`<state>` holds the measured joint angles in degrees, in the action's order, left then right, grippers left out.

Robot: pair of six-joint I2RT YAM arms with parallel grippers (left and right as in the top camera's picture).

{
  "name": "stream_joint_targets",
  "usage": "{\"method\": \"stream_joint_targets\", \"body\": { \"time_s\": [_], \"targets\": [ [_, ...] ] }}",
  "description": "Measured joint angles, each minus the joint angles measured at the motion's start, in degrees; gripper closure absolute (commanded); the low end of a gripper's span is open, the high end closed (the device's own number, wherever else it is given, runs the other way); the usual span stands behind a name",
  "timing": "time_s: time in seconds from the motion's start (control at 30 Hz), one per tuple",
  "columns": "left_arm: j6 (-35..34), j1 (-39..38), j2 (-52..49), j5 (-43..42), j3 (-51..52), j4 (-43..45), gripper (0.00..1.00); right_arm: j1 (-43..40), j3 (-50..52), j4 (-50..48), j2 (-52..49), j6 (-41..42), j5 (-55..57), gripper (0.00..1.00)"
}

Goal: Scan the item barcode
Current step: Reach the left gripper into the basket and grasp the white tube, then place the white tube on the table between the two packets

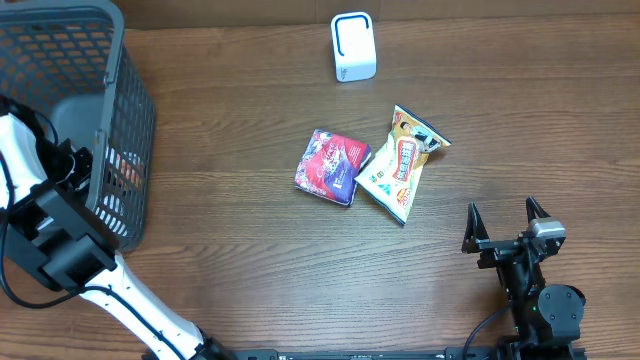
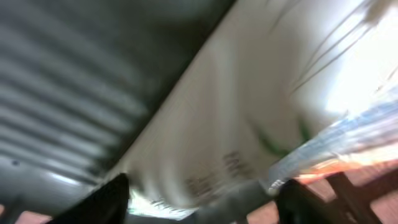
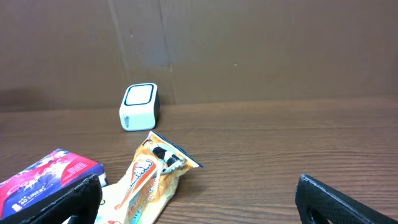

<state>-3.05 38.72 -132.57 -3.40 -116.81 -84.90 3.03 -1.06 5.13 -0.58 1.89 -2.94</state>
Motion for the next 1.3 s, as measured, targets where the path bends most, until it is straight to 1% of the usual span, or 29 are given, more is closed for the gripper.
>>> {"method": "stream_joint_targets", "body": {
  "time_s": [0.07, 0.13, 0.17, 0.2, 0.27, 0.37, 0.53, 0.63, 0.77, 0.87, 0.93, 1.03, 1.2, 1.3],
  "targets": [
    [0.07, 0.04, 0.0, 0.26, 1.14, 1.25, 0.41, 0.02, 0.0, -0.02, 0.0, -0.02, 0.0, 0.0],
    [0.07, 0.04, 0.02, 0.31, 2.47, 2.82, 0.45, 0.02, 0.0, -0.02, 0.0, -0.04, -0.02, 0.0],
    [0.07, 0.04, 0.02, 0.92, 3.3, 3.54, 0.54, 0.02, 0.0, -0.02, 0.0, -0.02, 0.0, 0.0],
    [0.09, 0.04, 0.02, 1.36, 4.07, 3.89, 0.61, 0.0, 0.0, 0.0, 0.0, -0.04, 0.0, 0.0],
    [0.28, 0.28, 0.02, 1.68, 5.25, 4.85, 0.78, 0.0, 0.0, 0.0, 0.0, -0.02, -0.02, 0.0],
    [-0.07, 0.37, 0.44, 1.49, 5.44, 5.2, 0.96, 0.02, 0.0, 0.0, 0.0, -0.04, -0.02, 0.0],
    [-1.14, 0.35, 0.94, 1.55, 4.61, 3.82, 0.96, 0.02, 0.0, 0.0, 0.0, -0.04, 0.0, 0.0],
    [-1.97, 0.37, -0.04, 1.95, 1.46, -0.07, 0.96, 0.0, 0.0, -0.02, 0.0, -0.02, 0.0, 0.0],
    [-3.1, 0.37, -1.84, 2.03, -8.81, -5.97, 0.96, 0.02, 0.0, -0.02, 0.0, -0.04, 0.0, 0.0],
    [-3.89, 0.37, -2.36, 1.53, -20.46, -10.4, 0.96, 0.02, 0.0, 0.0, 0.0, -0.04, 0.0, 0.0],
    [-4.04, 0.37, -2.19, -0.26, -28.55, -11.63, 0.96, 0.02, 0.0, 0.0, 0.0, -0.02, 0.0, 0.0],
    [-4.07, 0.37, -0.28, -4.79, -36.35, -11.17, 0.96, 0.02, 0.0, 0.02, 0.0, -0.04, -0.02, 0.0],
    [-4.07, -0.15, 5.03, -11.89, -42.91, -10.01, 0.96, 0.0, 0.0, 0.0, 0.0, -0.02, -0.02, 0.0],
    [-4.09, -1.88, 9.94, -15.34, -44.96, -9.9, 0.96, 0.0, 0.0, 0.0, 0.0, -0.04, 0.0, 0.0]
  ]
}}
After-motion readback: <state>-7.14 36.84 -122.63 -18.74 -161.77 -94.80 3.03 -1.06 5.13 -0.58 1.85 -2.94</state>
